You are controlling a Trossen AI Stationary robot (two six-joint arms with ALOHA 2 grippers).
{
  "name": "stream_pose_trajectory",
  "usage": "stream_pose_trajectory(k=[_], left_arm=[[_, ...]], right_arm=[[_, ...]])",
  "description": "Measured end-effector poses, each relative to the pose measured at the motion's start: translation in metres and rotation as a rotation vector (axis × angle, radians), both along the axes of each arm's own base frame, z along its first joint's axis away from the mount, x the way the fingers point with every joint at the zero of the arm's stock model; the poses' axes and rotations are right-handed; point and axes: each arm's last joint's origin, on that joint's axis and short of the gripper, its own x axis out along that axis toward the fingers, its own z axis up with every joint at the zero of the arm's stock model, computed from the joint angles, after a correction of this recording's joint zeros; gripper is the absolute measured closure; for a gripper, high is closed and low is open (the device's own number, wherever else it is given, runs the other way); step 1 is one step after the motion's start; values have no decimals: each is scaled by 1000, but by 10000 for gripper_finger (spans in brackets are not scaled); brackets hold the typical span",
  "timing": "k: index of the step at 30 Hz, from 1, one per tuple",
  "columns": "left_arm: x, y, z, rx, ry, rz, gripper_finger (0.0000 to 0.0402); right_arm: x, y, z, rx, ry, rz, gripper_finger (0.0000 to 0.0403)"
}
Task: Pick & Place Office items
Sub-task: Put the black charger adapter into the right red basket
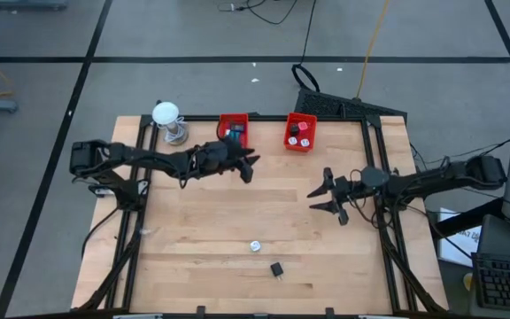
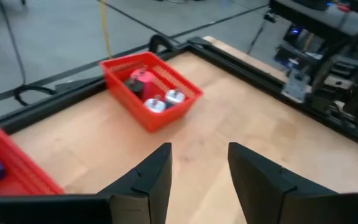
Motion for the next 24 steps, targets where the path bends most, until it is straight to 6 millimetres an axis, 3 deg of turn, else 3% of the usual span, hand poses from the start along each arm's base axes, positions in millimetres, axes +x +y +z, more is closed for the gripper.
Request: stream_pose_trajectory(k=[5, 11, 18, 24], left_arm=[[3, -15, 1, 2, -11, -48, 259], [4, -27, 1, 2, -10, -83, 270], [5, -32, 1, 3, -11, -101, 257], [5, -32, 2, 6, -22, -101, 240]], right_arm=[[11, 18, 2, 55, -20, 105, 246], [47, 51, 17, 31, 127, 233, 206], [86, 85, 29, -191, 454, 160, 135], [113, 115, 22, -201, 565, 174, 111]])
